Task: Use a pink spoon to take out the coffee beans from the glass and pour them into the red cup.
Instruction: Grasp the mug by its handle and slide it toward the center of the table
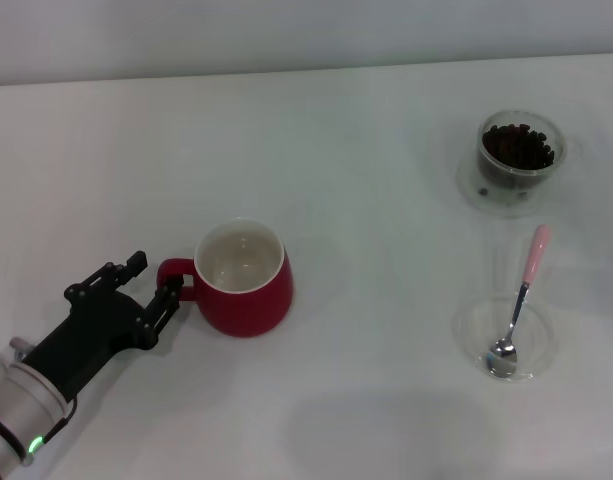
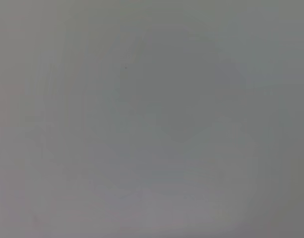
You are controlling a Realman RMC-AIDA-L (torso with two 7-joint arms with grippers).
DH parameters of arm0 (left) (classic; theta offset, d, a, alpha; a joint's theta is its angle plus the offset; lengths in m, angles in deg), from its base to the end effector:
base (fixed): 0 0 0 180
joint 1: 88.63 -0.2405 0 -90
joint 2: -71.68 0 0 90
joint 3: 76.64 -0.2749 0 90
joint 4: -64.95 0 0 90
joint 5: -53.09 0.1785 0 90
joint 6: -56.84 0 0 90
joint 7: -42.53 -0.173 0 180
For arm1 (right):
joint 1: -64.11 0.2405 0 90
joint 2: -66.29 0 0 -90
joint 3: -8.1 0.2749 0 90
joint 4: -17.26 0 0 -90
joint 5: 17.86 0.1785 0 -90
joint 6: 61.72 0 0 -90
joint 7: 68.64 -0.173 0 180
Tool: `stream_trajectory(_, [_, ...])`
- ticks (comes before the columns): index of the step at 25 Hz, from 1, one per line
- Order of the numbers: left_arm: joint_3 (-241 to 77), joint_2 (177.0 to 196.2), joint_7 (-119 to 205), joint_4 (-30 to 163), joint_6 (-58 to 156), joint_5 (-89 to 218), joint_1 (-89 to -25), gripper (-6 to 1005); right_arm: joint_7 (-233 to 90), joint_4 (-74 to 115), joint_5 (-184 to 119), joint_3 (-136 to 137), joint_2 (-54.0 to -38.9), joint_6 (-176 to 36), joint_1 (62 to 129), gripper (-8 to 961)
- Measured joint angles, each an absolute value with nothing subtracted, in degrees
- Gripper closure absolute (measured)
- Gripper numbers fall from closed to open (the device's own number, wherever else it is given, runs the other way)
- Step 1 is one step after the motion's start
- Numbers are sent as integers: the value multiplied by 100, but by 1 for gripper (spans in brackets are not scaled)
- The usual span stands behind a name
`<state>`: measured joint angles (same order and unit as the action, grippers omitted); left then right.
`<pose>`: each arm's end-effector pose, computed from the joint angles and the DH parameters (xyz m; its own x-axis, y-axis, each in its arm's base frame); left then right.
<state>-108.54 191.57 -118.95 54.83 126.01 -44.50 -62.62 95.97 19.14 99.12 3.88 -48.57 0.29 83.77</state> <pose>-0.3005 0.2856 -0.1051 0.7329 0.2181 0.6444 0.6263 -0.5863 -0.5139 0.4339 0.3053 0.0781 0.6895 -0.0855 -0.7192 -0.6773 0.2755 -0.6821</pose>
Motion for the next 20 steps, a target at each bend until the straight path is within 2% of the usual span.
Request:
stream_trajectory(6, [-10855,19157,-11883,5442,12601,-4450,-6250,501,9597,1909,9912,382,-4857,34,8366,375])
stream_trajectory(17, [-10855,19157,-11883,5420,12662,-4415,-6235,515,9597,1894,9911,403,-4857,46,8355,376])
stream_trajectory(20, [-10854,19157,-11883,5420,12652,-4414,-6235,613,9597,1893,9912,405,-4858,47,8351,375])
